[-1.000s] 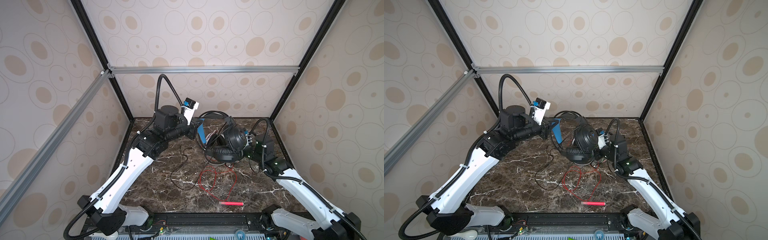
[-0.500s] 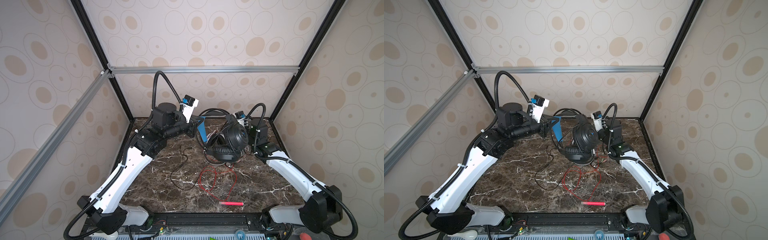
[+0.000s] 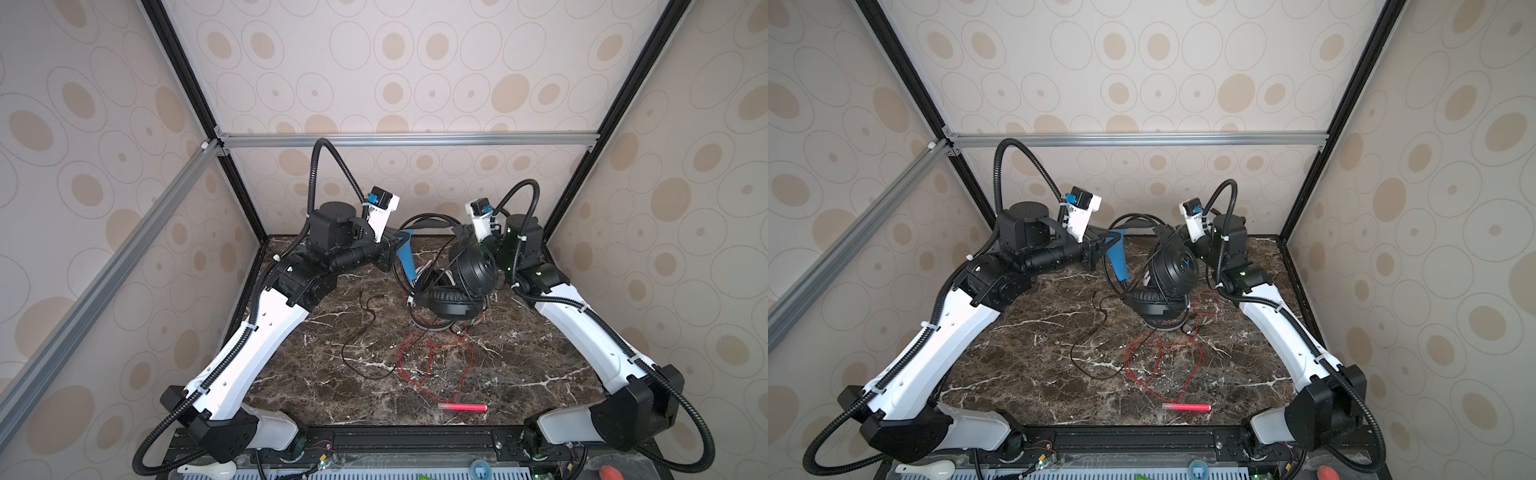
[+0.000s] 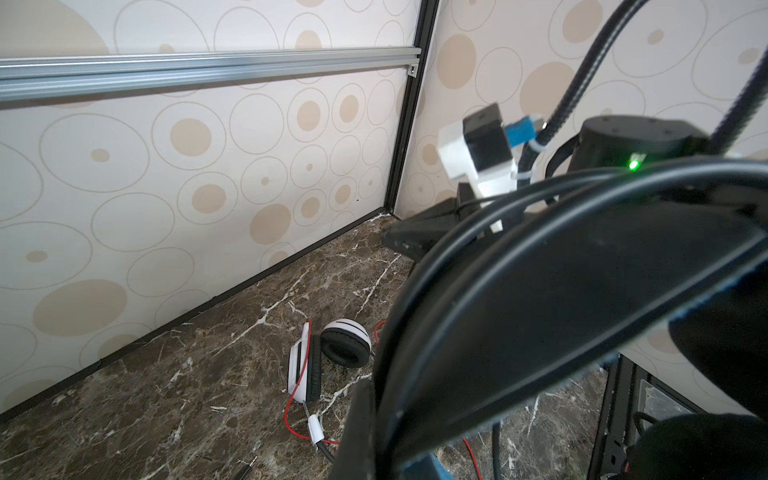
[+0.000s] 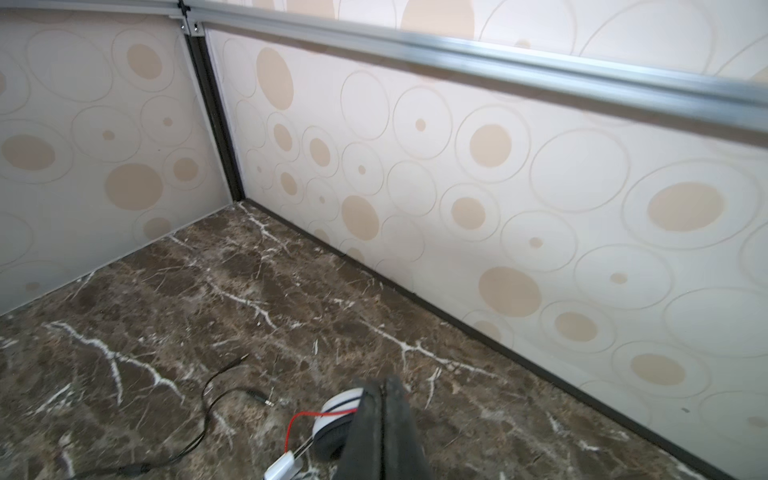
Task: Wrap the headphones
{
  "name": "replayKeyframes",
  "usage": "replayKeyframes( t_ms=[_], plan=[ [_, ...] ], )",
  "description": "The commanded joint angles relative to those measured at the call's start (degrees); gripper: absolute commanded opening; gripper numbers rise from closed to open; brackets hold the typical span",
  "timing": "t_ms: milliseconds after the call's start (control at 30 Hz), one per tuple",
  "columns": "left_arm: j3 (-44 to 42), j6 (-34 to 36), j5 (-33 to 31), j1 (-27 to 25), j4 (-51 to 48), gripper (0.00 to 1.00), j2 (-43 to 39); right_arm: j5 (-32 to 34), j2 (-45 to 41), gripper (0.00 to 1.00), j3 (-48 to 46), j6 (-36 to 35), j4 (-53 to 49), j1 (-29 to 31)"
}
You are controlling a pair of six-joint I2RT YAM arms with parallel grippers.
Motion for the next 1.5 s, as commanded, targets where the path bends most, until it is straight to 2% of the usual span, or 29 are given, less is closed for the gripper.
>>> replayKeyframes(
  t_ms=[0, 300, 467, 700, 833, 1100, 1467],
  plan=[
    [-0.58, -1.54, 0.66, 0.38, 3.89, 0.00, -1.14, 6.77, 1.93, 0.00, 6.75, -3.15, -8.80, -0.14],
    [-6.69, -0.81, 0.48, 0.40, 5.90, 0.00, -2.72, 16.06, 12.50, 0.00, 31.58, -3.21, -28.24, 0.12],
    [-9.16, -0.46, 0.46, 0.38, 6.93, 0.00, -3.36, 20.18, 17.56, 0.00, 40.99, -3.15, -35.52, 0.57],
    [-9.41, 0.61, 0.35, 0.38, 6.22, 0.00, -3.49, 24.97, 16.73, 0.00, 38.24, -1.66, -33.38, -0.24],
    [-8.46, 1.39, 0.44, 0.42, 5.18, 0.00, -3.12, 24.93, 16.75, 0.00, 37.77, 2.17, -33.79, -3.16],
    [-6.74, 2.73, 0.53, 0.51, 3.88, 0.00, -2.52, 26.35, 18.45, 0.00, 39.74, 5.38, -36.10, -8.21],
    [-4.89, 2.15, 0.77, 0.63, 4.20, 0.00, -3.50, 30.21, 16.66, 0.00, 30.61, 7.17, -34.78, -9.53]
  ],
)
